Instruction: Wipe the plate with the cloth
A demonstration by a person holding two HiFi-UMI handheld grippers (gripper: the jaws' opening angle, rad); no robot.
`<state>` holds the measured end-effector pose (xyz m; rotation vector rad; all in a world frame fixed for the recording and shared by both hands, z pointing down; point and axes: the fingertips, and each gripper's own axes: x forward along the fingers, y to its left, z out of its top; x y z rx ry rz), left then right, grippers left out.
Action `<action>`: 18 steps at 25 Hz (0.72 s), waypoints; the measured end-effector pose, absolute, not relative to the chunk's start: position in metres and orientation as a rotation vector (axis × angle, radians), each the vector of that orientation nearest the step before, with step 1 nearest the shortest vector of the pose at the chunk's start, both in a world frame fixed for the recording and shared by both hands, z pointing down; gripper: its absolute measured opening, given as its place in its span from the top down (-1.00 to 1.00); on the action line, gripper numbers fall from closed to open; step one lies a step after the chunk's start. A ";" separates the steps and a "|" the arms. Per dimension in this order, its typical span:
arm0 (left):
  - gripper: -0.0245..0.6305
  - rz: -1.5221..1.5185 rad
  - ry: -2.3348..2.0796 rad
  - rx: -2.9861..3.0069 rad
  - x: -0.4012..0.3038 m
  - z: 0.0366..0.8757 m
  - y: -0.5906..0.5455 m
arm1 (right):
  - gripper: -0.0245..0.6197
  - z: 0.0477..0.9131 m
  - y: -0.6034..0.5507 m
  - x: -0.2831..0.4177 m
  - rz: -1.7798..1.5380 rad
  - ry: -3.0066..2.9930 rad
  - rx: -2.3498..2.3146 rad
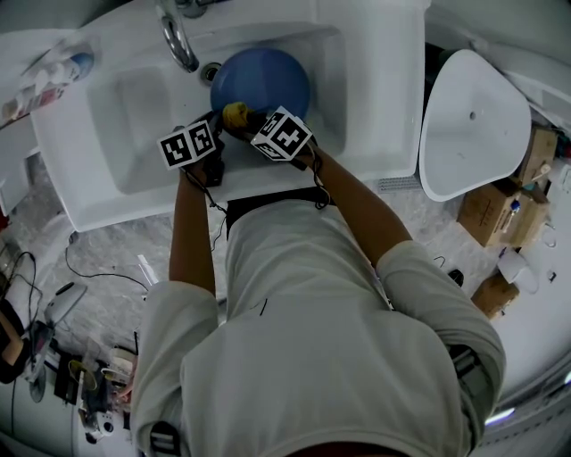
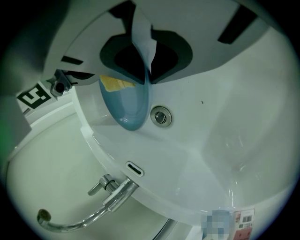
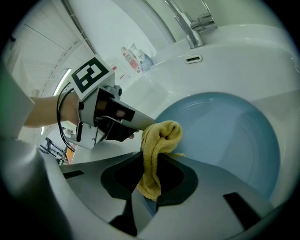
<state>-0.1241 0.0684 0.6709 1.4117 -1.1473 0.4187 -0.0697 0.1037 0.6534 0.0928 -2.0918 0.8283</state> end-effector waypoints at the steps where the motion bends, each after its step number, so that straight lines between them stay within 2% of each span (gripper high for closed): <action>1: 0.76 0.418 -1.148 1.412 -0.124 0.670 0.069 | 0.70 0.653 0.106 -0.069 0.817 -2.088 0.080; 18: 0.75 0.427 -1.135 1.434 -0.124 0.668 0.071 | 0.70 0.658 0.128 -0.044 0.583 -1.997 -0.105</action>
